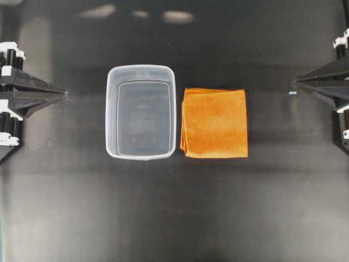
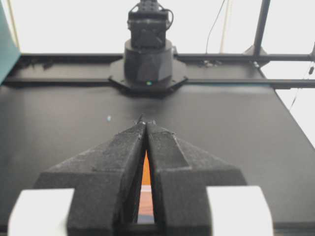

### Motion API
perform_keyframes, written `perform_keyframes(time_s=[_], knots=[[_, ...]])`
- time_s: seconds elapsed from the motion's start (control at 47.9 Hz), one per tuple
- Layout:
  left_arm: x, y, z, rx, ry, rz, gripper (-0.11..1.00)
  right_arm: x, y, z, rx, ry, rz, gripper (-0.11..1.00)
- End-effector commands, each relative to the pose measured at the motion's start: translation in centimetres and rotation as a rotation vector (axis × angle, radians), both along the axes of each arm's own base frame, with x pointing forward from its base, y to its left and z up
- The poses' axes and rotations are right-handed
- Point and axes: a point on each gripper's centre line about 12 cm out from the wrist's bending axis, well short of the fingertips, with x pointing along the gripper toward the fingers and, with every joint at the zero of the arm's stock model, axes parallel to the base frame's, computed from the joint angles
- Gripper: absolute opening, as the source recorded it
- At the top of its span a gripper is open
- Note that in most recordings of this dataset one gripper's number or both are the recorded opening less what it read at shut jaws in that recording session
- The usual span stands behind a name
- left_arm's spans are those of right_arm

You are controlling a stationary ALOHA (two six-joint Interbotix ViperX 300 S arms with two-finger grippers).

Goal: Place the orange towel into the container with the left arm.
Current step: 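Move the left gripper over the folded orange towel and lower it, then close the left gripper on the orange towel's center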

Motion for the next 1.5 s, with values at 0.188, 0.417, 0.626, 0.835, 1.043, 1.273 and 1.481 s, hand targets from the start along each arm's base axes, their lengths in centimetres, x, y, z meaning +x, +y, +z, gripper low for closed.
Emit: perform_keyframes(time_s=[0.188, 0.417, 0.626, 0.835, 1.043, 1.273, 1.481], knots=[[5.7, 0.6, 3.0, -0.006, 0.297, 0.026, 0.00, 0.2, -0.6, 0.2, 0.024, -0.005, -0.029, 0.01], [11.2, 0.6, 3.4, -0.006, 0.501, 0.027, 0.00, -0.2, -0.6, -0.8, 0.080, 0.052, -0.029, 0.01], [16.5, 0.4, 2.3, -0.001, 0.671, 0.026, 0.01, -0.9, -0.6, -1.6, 0.089, 0.089, -0.029, 0.21], [21.1, 0.6, 0.1, -0.001, 0.832, 0.033, 0.15, -1.6, -0.7, -1.5, 0.089, 0.085, -0.036, 0.75], [26.1, 0.6, -2.9, 0.028, 0.937, 0.023, 0.71, -2.2, -0.8, -1.0, 0.084, 0.062, -0.041, 0.78], [31.2, 0.7, -7.8, 0.116, 1.014, -0.017, 0.88, -3.0, -0.7, -0.5, 0.085, 0.038, -0.039, 0.78], [33.6, 1.0, -12.6, 0.145, 1.089, -0.033, 0.87, -3.3, -0.7, -0.3, 0.088, 0.030, -0.039, 0.78]])
